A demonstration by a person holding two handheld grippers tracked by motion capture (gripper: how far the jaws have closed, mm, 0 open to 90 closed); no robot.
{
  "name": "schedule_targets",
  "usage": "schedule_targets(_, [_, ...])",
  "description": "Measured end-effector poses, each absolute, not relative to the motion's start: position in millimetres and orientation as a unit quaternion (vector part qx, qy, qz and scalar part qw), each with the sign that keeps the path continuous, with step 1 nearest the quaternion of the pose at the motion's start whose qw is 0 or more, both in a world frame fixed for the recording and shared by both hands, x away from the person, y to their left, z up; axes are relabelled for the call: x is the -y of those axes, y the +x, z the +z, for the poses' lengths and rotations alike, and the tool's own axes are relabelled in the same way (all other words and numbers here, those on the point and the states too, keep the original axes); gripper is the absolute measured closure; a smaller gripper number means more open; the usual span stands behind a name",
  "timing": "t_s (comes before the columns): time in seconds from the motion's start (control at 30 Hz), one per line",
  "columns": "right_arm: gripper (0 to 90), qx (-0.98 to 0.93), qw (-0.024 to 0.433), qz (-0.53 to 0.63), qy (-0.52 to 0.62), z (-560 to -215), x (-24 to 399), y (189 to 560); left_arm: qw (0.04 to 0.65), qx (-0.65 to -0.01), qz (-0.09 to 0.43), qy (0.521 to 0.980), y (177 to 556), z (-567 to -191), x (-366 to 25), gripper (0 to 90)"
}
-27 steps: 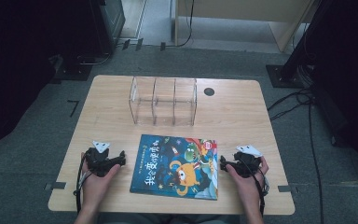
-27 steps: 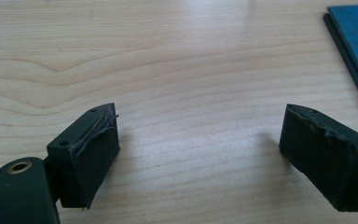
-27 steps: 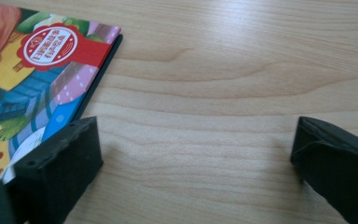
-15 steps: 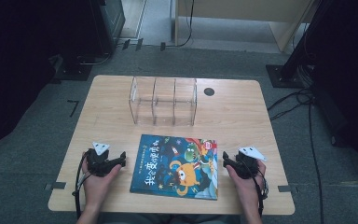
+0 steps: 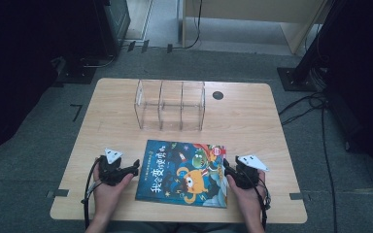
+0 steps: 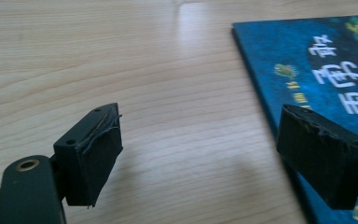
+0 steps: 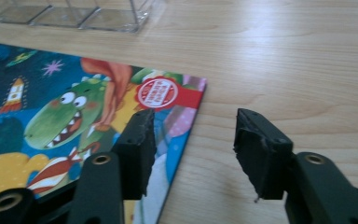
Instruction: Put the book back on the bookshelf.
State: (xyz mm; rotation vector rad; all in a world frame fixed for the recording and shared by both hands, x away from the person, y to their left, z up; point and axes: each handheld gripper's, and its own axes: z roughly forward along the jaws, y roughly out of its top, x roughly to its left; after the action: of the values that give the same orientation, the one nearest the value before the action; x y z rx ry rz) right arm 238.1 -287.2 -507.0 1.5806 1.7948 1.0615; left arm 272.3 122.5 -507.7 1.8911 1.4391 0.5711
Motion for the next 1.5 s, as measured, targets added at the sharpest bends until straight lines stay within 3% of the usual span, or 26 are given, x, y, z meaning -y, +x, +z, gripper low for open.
schedule_targets(0.13, [58.5,-0.663,0.219,0.414,0.585,-511.1,280.8,237.7,0.350,-0.541,0.208,0.736,269.7,-507.9,-112.5,15.3])
schedule_targets(0.27, [62.0,-0.660,0.219,0.405,0.593,-514.0,275.4,237.8,0.352,-0.531,0.201,0.744,267.6,-509.9,-102.0,15.3])
schedule_targets(0.5, [62.3,-0.657,0.205,0.404,0.602,-520.6,274.7,239.9,0.358,-0.512,0.172,0.762,265.5,-514.5,-88.6,16.7])
schedule_targets(0.9, [62.0,-0.617,0.139,0.445,0.634,-526.2,288.1,242.5,0.368,-0.481,0.158,0.780,258.2,-516.9,-69.7,20.1])
schedule_targets(1.13, [64.2,-0.565,0.077,0.492,0.658,-529.2,302.6,242.6,0.382,-0.488,0.140,0.772,260.2,-516.1,-75.7,22.5])
schedule_targets(1.5, [60.7,-0.558,0.051,0.497,0.663,-529.4,305.5,245.8,0.393,-0.496,0.123,0.764,261.8,-515.4,-80.8,25.4])
